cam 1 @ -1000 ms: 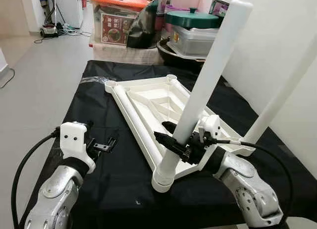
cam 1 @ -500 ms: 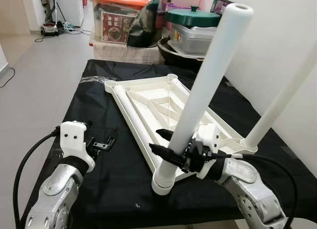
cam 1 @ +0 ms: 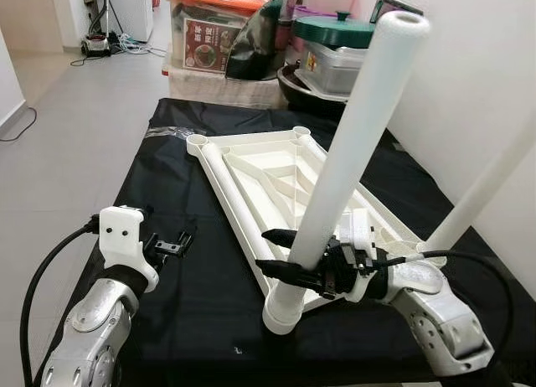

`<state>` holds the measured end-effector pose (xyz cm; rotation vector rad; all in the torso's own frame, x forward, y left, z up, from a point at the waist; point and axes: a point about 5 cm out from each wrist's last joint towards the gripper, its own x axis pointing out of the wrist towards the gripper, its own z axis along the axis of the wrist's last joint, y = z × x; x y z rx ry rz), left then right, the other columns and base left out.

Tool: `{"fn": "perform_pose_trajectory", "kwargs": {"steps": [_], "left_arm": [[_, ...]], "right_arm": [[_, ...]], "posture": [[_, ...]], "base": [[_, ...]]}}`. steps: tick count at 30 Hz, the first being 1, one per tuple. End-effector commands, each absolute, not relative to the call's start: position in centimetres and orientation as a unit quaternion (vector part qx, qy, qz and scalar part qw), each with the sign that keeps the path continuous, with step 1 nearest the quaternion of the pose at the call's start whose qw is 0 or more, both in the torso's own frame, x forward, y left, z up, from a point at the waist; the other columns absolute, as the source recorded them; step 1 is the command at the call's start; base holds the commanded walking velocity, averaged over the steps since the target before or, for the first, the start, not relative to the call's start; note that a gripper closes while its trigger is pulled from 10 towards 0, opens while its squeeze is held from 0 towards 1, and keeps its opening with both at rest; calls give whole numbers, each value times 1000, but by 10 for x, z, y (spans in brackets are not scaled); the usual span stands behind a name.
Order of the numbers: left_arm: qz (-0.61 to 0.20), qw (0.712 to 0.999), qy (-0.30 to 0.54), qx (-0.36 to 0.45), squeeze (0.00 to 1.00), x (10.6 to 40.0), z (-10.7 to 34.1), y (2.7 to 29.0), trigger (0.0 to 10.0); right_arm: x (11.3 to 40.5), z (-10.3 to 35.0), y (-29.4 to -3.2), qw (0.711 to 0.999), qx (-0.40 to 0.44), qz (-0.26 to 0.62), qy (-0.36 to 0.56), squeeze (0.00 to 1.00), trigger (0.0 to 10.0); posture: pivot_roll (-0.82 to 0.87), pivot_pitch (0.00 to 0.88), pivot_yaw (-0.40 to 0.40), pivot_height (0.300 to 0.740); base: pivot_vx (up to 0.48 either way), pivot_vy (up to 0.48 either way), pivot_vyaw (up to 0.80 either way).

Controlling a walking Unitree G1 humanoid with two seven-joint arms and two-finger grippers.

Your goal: Building children table

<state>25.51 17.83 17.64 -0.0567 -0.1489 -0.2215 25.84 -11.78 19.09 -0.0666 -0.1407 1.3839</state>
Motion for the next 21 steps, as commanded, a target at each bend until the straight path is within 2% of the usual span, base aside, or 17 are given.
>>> {"fn": "perform_pose_trajectory", "kwargs": {"steps": [1, 5, 8, 9, 10, 11, 12, 14, 15, 16, 17, 18, 19, 21], "left_arm": [[-109, 991, -69, -25, 0, 254, 175, 179, 10000], [-109, 991, -69, -26, 0, 254, 175, 179, 10000], [-108, 991, -69, -26, 0, 255, 175, 179, 10000], [-107, 991, -69, -26, 0, 255, 176, 180, 10000], [-107, 992, -69, -27, 0, 255, 175, 180, 10000], [-107, 992, -69, -27, 0, 255, 175, 180, 10000], [-105, 992, -69, -27, 0, 254, 175, 180, 10000], [-100, 992, -70, -27, 0, 254, 175, 181, 10000], [-100, 992, -70, -27, 0, 254, 175, 181, 10000], [-96, 993, -71, -26, 0, 254, 175, 182, 10000], [-96, 993, -71, -26, 0, 254, 175, 182, 10000], [-90, 993, -71, -23, 0, 255, 175, 184, 10000], [-89, 993, -71, -22, 0, 255, 175, 185, 10000], [-88, 993, -71, -21, 0, 255, 175, 185, 10000]], "right_arm": [[254, 171, -110, 741, 4, 671, -18, 0, 0], [255, 171, -109, 741, 7, 671, -21, 0, 0], [260, 171, -107, 754, 20, 656, -25, 0, 0], [263, 170, -107, 768, 29, 639, -27, 0, 0], [270, 168, -107, 798, 42, 600, -25, 0, 0], [270, 168, -107, 798, 42, 600, -25, 0, 0], [282, 164, -109, 849, 43, 526, -22, 0, 0], [301, 158, -117, 916, 47, 397, -16, 0, 0], [301, 158, -117, 916, 47, 397, -16, 0, 0], [311, 155, -127, 951, 59, 303, -11, 0, 0], [311, 155, -127, 951, 59, 303, -11, 0, 0], [319, 148, -152, 989, 76, 124, 1, 0, 0], [318, 145, -159, 993, 81, 80, 1, 0, 0], [317, 144, -162, 994, 82, 66, -1, 0, 0]], "posture": [[141, 0, -165, 740], [141, 0, -165, 740], [142, 0, -163, 740], [139, 0, -163, 740], [135, 0, -162, 740], [135, 0, -162, 740], [135, 0, -162, 740], [130, 0, -158, 740], [130, 0, -158, 740], [128, 0, -159, 740], [128, 0, -159, 740], [125, 0, -151, 740], [125, 0, -151, 740], [124, 0, -149, 740]], "base": [[0, 0, 0], [0, 0, 0], [0, 0, 0], [0, 0, 0], [0, 0, 0], [0, 0, 0], [0, 0, 0], [0, 0, 0], [0, 0, 0], [0, 0, 0], [0, 0, 0], [0, 0, 0], [0, 0, 0], [0, 0, 0]]}}
